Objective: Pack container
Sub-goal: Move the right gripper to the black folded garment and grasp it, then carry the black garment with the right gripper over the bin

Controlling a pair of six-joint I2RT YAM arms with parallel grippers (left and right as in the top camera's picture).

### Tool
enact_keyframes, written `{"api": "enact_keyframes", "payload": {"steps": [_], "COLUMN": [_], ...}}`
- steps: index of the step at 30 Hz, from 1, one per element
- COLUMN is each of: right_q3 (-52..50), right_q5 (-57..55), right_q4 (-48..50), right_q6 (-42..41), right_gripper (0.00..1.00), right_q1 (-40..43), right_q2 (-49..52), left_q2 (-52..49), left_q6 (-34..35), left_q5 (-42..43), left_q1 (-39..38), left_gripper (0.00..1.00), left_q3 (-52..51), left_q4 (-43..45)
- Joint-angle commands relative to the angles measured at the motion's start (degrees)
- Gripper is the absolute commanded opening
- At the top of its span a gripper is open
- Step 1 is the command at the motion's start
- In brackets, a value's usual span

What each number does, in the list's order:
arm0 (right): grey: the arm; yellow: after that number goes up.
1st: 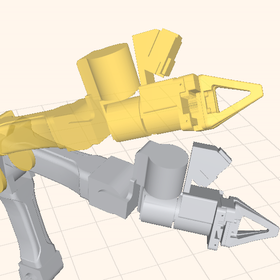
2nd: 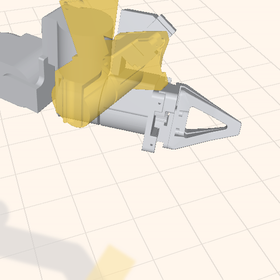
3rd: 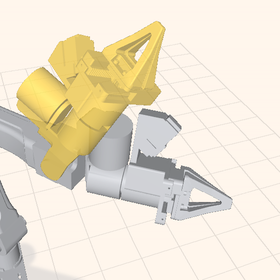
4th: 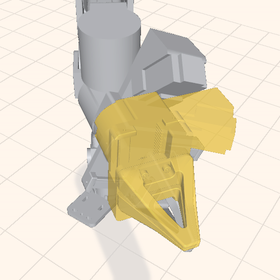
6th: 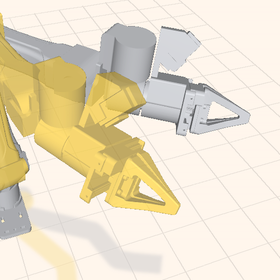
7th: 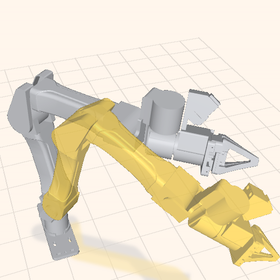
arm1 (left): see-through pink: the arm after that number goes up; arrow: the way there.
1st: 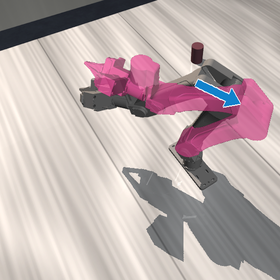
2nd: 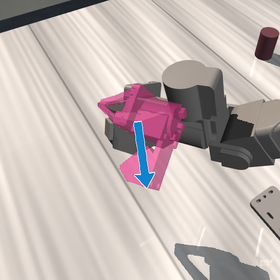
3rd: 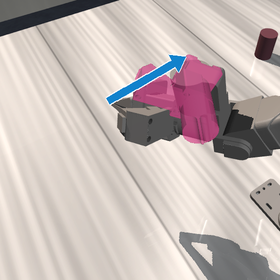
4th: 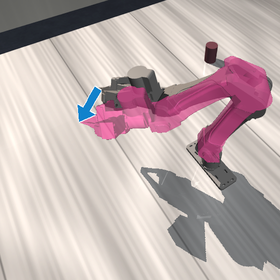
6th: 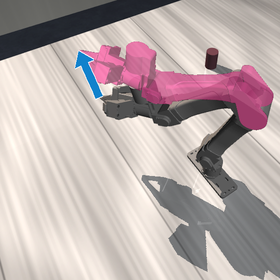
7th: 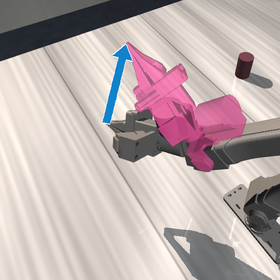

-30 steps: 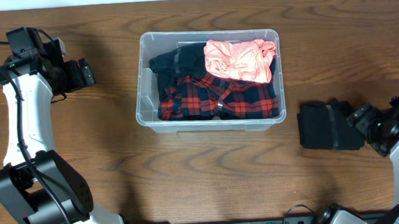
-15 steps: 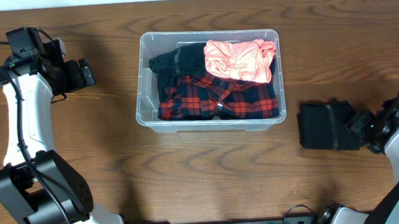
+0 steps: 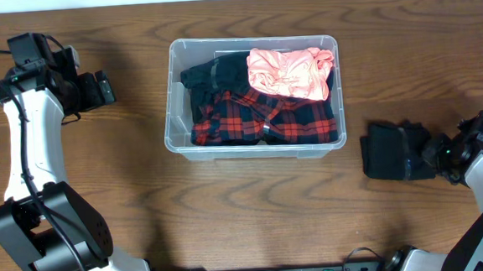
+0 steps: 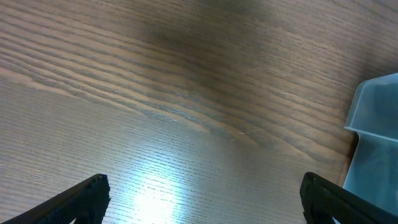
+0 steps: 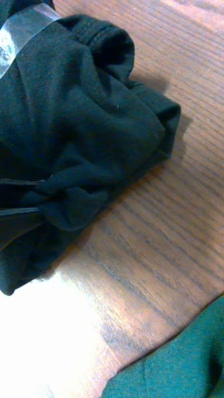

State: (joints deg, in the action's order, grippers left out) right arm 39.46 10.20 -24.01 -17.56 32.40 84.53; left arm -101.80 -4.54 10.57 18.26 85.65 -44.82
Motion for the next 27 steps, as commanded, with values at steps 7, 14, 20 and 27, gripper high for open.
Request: {"api": "enact_keyframes", "payload": {"steps": [7,14,20,27], "right_q3": [4.92,17.49,25.44,34.82], "right_q5": [11.28,11.5,11.78,11.8], "right_q4": [-2.12,-9.42,-12.68,-14.8], "right_q6": [4.11,5.81,3.8,1.4], "right_gripper": [0.01,0.01,0.01,0.01], "right_q1": [-0.83,-6.95,-12.83,-19.65], "right_q2": [0.15,-3.1,-5.79,-10.6], "left_q2": [-0.44,-0.44,-0.44,-0.44], "left_q6": [-0.37,-0.37,-0.37,-0.37], "left_q5": [0.37,0.37,0.37,0.37], "left_q1": [0.0,0.0,0.0,0.0], "left_gripper": [0.98,0.98,0.98,0.98], "left_q3": [0.09,0.09,0.09,0.09], "left_q4": [-0.11,-0.11,-0.11,-0.11]}}
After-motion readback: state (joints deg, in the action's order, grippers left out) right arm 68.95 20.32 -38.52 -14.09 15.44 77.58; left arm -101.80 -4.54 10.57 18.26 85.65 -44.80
